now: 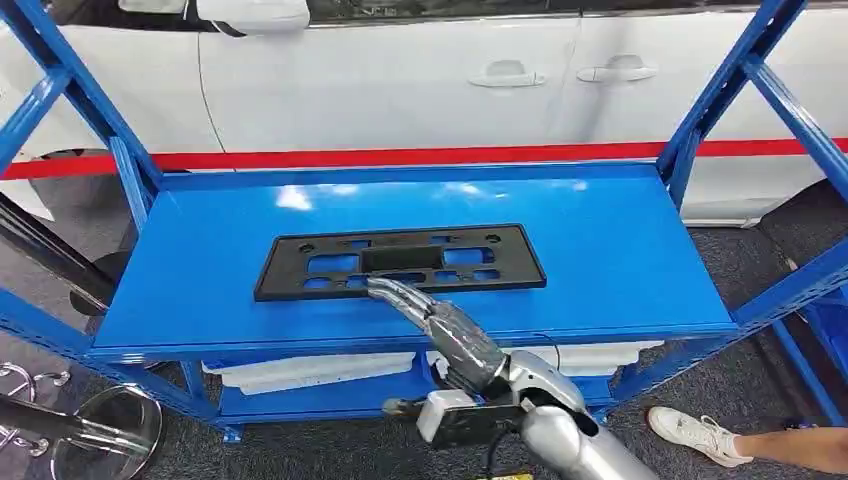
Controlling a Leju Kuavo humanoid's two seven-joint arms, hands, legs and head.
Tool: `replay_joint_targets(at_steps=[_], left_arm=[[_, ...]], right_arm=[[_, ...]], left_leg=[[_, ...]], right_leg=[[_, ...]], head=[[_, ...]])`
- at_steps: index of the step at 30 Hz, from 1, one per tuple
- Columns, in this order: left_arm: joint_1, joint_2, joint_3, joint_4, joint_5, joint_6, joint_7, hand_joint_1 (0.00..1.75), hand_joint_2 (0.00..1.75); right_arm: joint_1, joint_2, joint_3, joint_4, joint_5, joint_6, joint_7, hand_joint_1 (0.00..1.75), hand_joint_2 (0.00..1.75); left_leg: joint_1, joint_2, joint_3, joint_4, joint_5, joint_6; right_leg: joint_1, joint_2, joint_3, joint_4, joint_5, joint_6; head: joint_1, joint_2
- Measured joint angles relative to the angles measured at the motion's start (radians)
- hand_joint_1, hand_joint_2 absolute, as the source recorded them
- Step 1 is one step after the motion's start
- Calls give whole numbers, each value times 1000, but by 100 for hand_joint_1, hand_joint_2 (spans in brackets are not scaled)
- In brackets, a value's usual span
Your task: Take the parts from the cabinet and place them on the table.
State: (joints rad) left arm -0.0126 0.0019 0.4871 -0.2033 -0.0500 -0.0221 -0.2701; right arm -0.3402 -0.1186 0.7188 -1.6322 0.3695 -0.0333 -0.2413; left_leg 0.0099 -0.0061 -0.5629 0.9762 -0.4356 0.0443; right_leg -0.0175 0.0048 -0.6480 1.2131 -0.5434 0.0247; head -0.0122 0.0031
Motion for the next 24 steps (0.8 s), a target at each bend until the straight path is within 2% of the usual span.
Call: replay_joint_targets(at_steps=[1, 2, 3, 4, 6, 7, 8, 9, 11, 12, 13, 14, 15, 17, 18, 19, 20, 22, 23, 24], left_arm=[[0, 0, 0, 0, -6, 0, 1, 0, 0], [0, 0, -1, 0, -13, 0, 2, 0, 0], [-1, 0, -2, 0, -14, 0, 3, 0, 0], [-3, 0, -3, 0, -18, 0, 4, 0, 0], [-3, 0, -7, 0, -25, 0, 6, 0, 0], [-5, 1, -9, 0, -26, 0, 6, 0, 0], [-5, 2, -10, 0, -27, 0, 6, 0, 0], [-5, 2, -11, 0, -28, 0, 6, 0, 0], [-5, 4, -11, 0, -28, 1, 6, 0, 0], [-3, 5, -11, 0, -27, 1, 6, 0, 0], [-2, 5, -11, 0, -28, 0, 6, 0, 0], [-1, 5, -12, 0, -27, 0, 7, 0, 0], [-1, 6, -12, 0, -28, 1, 7, 0, 0], [-1, 7, -12, 0, -28, 1, 7, 0, 0], [1, 7, -12, 1, -27, 0, 7, 0, 0], [0, 7, -13, 1, -28, 0, 8, 0, 0], [-2, 7, -13, 1, -28, 1, 8, 0, 0], [0, 7, -14, 1, -28, 1, 8, 0, 0], [2, 6, -14, 1, -28, 0, 8, 0, 0], [2, 6, -14, 1, -28, 0, 8, 0, 0]], right_arm=[[-23, 12, 14, 27, 68, -49, 26, 0, 175], [-44, 23, 26, 57, 126, -91, 48, 0, 175], [-62, 34, 36, 90, 164, -120, 60, 0, 175], [-75, 45, 46, 110, 200, -144, 74, 0, 175], [-94, 67, 64, 158, 320, -207, 109, 0, 175], [-100, 77, 72, 175, 355, -225, 117, 0, 175], [-104, 85, 78, 188, 364, -231, 121, 0, 175], [-110, 95, 82, 202, 370, -236, 122, 0, 175], [-115, 106, 91, 225, 373, -238, 127, 0, 175], [-114, 108, 95, 234, 375, -238, 129, 0, 175], [-114, 110, 98, 242, 376, -238, 130, 0, 175], [-114, 111, 101, 249, 377, -238, 130, 0, 175], [-114, 115, 102, 255, 378, -238, 130, 0, 175], [-116, 122, 103, 264, 379, -238, 130, 0, 175], [-117, 123, 103, 268, 379, -239, 130, 0, 175], [-120, 124, 104, 271, 379, -239, 130, 0, 175], [-120, 124, 104, 272, 379, -239, 130, 0, 175], [-122, 125, 106, 277, 379, -239, 130, 0, 175], [-123, 125, 107, 278, 379, -240, 130, 0, 175], [-126, 125, 108, 278, 379, -241, 130, 0, 175]], left_leg=[[0, -1, 9, 1, -6, -4], [0, -3, 16, 1, -11, -8], [-6, -4, 14, 4, -14, -14], [-6, -6, 9, 6, -14, -19], [-3, -4, 9, -2, -12, -31], [-4, -4, 10, -1, -15, -38], [1, -1, 5, 13, -29, -44], [1, 0, -14, 59, -59, -48], [2, 0, -93, 222, -134, -56], [2, 0, -136, 299, -159, -59], [3, 0, -158, 333, -159, -60], [4, 1, -158, 319, -134, -60], [6, 1, -129, 248, -81, -60], [7, 1, -41, 53, 27, -55], [5, -1, -23, 29, 16, -52], [-1, -1, -18, 9, 19, -48], [-1, -2, -17, 2, 8, -42], [2, -2, -16, -2, 8, -35], [9, -1, -6, -12, 10, -27], [8, 0, -2, -13, 8, -20]], right_leg=[[-1, 0, 35, -88, 58, -3], [-1, 0, 62, -168, 104, -9], [7, 1, 69, -189, 97, -13], [5, 1, 79, -211, 86, -20], [11, 5, 74, -213, 84, -26], [2, 6, 77, -221, 87, -33], [0, 3, 84, -227, 89, -38], [0, 0, 87, -228, 87, -47], [2, -3, 89, -228, 83, -51], [2, -4, 89, -228, 83, -52], [2, -4, 90, -228, 82, -52], [2, -4, 92, -228, 79, -52], [1, -3, 98, -227, 75, -50], [-1, -1, 116, -228, 64, -42], [1, -1, 117, -234, 63, -39], [5, 2, 113, -231, 64, -34], [5, 1, 110, -232, 65, -31], [7, 1, 115, -240, 65, -24], [6, 1, 116, -236, 53, -18], [7, 0, 106, -202, 32, -16]], head=[[0, 0], [0, 0], [0, 0], [0, 0], [0, 0], [0, 0], [0, 0], [0, 0], [0, 0], [0, 0], [0, 0], [0, 0], [0, 0], [0, 0], [0, 0], [0, 0], [0, 0], [0, 0], [0, 0], [0, 0]])
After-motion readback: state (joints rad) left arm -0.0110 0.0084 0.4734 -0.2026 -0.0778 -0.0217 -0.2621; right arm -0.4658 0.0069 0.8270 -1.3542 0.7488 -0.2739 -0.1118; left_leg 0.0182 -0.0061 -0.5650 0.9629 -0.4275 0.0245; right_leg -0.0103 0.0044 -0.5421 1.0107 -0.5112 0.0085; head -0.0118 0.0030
